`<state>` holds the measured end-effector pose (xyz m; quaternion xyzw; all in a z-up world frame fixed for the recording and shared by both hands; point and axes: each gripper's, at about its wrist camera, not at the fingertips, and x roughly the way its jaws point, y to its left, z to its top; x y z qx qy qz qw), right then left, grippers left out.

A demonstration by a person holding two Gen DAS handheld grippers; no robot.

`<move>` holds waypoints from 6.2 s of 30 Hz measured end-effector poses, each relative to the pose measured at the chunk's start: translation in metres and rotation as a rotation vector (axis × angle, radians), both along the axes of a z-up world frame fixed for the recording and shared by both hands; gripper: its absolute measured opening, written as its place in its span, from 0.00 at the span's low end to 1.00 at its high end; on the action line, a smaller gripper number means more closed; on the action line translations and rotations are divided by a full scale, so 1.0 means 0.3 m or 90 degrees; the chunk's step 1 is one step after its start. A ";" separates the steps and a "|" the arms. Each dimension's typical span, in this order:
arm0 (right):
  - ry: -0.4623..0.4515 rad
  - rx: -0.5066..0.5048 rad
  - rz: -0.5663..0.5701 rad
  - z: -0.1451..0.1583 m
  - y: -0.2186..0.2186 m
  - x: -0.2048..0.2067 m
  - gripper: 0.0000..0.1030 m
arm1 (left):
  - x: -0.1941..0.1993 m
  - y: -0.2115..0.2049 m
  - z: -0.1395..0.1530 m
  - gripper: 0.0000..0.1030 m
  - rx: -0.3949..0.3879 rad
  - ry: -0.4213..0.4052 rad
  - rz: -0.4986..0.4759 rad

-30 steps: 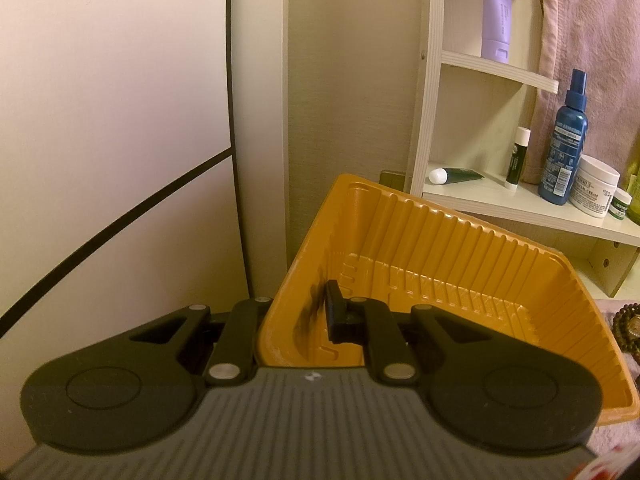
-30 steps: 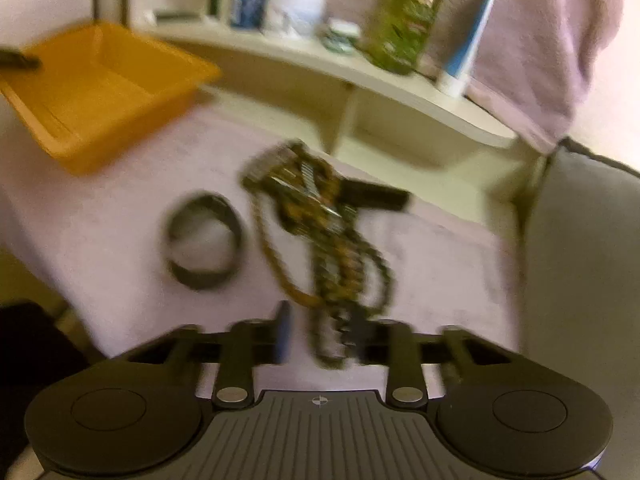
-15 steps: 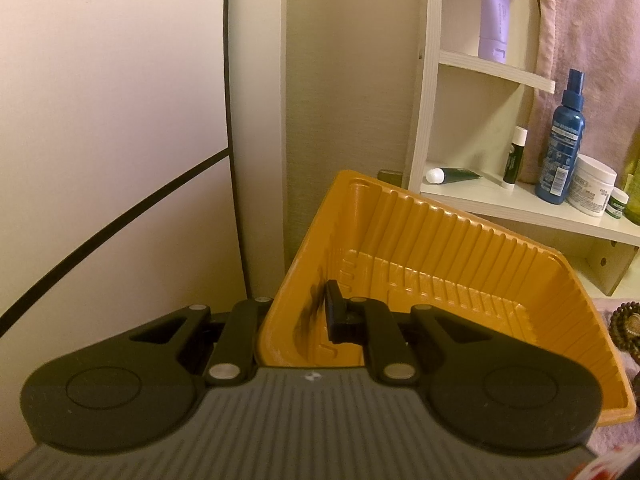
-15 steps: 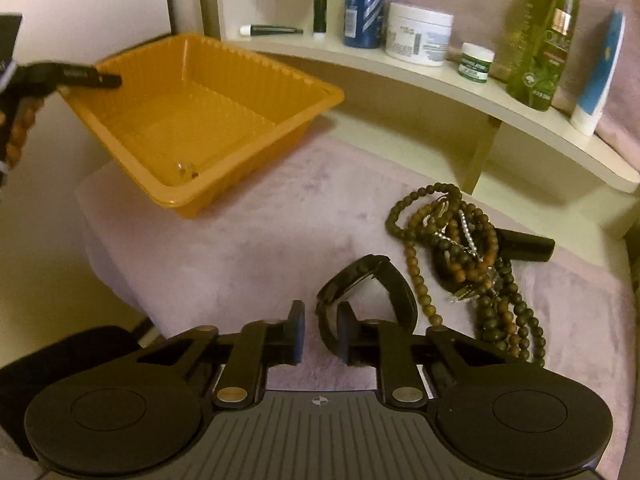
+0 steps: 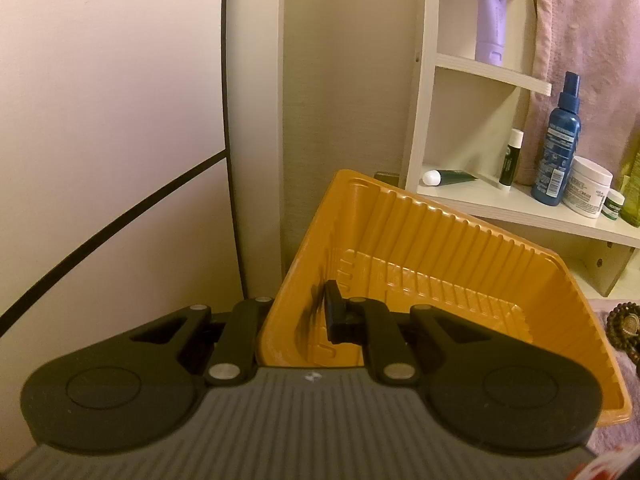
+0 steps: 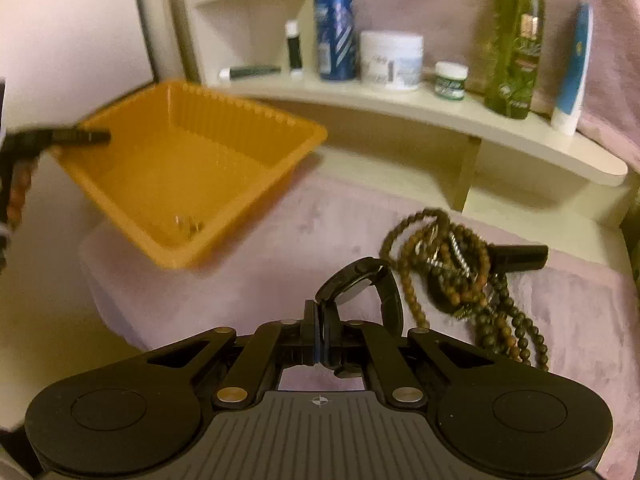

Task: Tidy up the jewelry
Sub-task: 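Carry the black watch into the orange tray and open the right tool, then return the right tool to the pile and grasp a dark bead bracelet, then carry the bead bracelet into the orange tray and open the right tool, then return the right tool to the pile and grasp a black hair clip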

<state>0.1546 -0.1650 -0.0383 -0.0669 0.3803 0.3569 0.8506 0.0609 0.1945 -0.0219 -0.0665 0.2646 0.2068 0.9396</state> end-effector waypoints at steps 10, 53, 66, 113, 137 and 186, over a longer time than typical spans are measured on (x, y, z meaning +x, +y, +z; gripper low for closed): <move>-0.003 0.111 0.063 0.134 0.139 0.022 0.02 | -0.002 0.001 -0.001 0.11 -0.001 0.000 -0.002; 0.093 0.179 0.025 0.071 0.248 0.009 0.42 | 0.005 0.007 -0.013 0.10 -0.016 0.003 -0.005; 0.078 0.088 -0.156 -0.018 -0.136 0.031 0.45 | 0.010 0.005 -0.011 0.11 -0.006 0.009 -0.005; -0.032 0.088 -0.154 0.081 -0.065 0.229 0.06 | 0.013 -0.001 -0.009 0.11 0.004 0.017 -0.008; 0.090 0.235 0.134 0.141 0.547 0.067 0.06 | 0.002 0.010 -0.012 0.10 -0.011 0.016 -0.016; 0.142 0.138 -0.298 -0.026 -0.380 0.309 0.42 | 0.009 0.004 -0.021 0.10 -0.002 0.033 -0.008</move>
